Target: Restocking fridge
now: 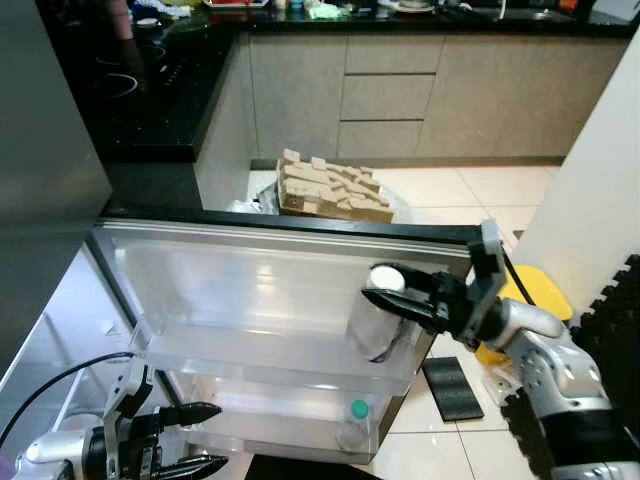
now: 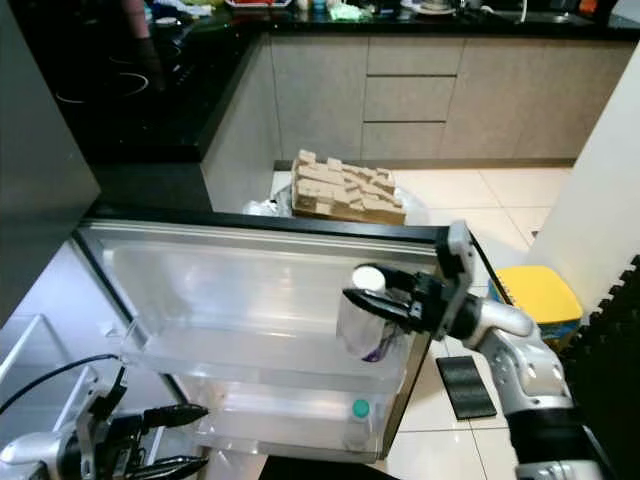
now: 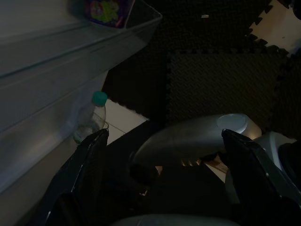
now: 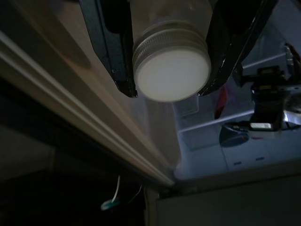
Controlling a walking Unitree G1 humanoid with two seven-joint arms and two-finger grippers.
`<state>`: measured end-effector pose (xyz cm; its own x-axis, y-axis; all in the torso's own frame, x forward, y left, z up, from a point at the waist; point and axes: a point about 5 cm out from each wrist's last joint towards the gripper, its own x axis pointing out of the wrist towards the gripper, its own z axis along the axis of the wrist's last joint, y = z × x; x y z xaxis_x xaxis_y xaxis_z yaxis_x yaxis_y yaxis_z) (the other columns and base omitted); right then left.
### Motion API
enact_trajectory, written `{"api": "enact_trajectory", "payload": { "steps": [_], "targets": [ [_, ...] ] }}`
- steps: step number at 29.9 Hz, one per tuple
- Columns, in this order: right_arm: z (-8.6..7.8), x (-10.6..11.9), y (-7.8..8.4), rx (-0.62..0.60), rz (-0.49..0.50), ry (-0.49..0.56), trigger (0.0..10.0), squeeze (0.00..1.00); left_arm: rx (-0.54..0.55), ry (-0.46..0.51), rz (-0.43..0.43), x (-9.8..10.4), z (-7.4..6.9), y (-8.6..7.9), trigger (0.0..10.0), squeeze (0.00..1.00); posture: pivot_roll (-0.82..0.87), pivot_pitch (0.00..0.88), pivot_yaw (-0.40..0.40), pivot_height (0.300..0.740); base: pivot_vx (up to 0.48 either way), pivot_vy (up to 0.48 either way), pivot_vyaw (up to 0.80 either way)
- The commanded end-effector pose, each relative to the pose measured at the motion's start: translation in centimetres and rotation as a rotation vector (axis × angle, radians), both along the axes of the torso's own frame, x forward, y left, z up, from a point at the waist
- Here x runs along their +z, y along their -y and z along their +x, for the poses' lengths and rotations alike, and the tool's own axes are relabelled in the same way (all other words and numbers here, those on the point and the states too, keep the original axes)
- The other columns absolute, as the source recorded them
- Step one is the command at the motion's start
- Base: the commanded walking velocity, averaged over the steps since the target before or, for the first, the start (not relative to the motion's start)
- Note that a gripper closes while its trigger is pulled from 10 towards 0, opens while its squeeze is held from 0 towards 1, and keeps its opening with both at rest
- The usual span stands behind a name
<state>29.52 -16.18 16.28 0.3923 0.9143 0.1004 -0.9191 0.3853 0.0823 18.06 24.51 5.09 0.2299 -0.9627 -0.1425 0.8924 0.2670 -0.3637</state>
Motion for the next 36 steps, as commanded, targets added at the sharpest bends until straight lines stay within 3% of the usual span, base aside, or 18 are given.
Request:
{"api": "enact_trajectory", "payload": {
  "steps": [1, 7, 10, 26, 36],
  "targets": [
    [0.5, 0.2, -0.5, -0.007, -0.016, 0.017, 10.0, 0.0, -0.009, 0.008, 0.015, 0.6, -0.1, -0.6, 10.0, 0.0, 0.05, 0.0, -0.015, 0.74, 0.0, 0.0, 0.0],
    [1.1, -0.7, -2.6, 0.006, -0.019, -0.014, 10.0, 0.0, -0.021, 0.005, 0.004, 0.6, -0.3, -0.1, 10.0, 0.0, 0.05, 0.0, -0.017, 0.74, 0.0, 0.0, 0.0],
    [1.1, -0.8, -2.8, 0.004, -0.023, -0.016, 10.0, 0.0, -0.023, 0.005, 0.001, 0.6, -0.4, 0.0, 10.0, 0.0, 0.05, 0.0, -0.017, 0.74, 0.0, 0.0, 0.0],
    [3.5, -1.2, -6.2, -0.174, -0.041, 0.056, 10.0, 0.0, -0.038, 0.006, -0.022, 0.8, -0.4, 0.9, 10.0, 0.0, 0.05, 0.0, -0.017, 0.74, 0.0, 0.0, 0.0],
    [3.5, -1.7, -7.8, -0.185, -0.003, 0.038, 10.0, 0.0, -0.04, 0.003, -0.027, 0.8, -0.5, 1.2, 10.0, 0.0, 0.05, 0.0, -0.02, 0.74, 0.0, 0.0, 0.0]
  ]
}}
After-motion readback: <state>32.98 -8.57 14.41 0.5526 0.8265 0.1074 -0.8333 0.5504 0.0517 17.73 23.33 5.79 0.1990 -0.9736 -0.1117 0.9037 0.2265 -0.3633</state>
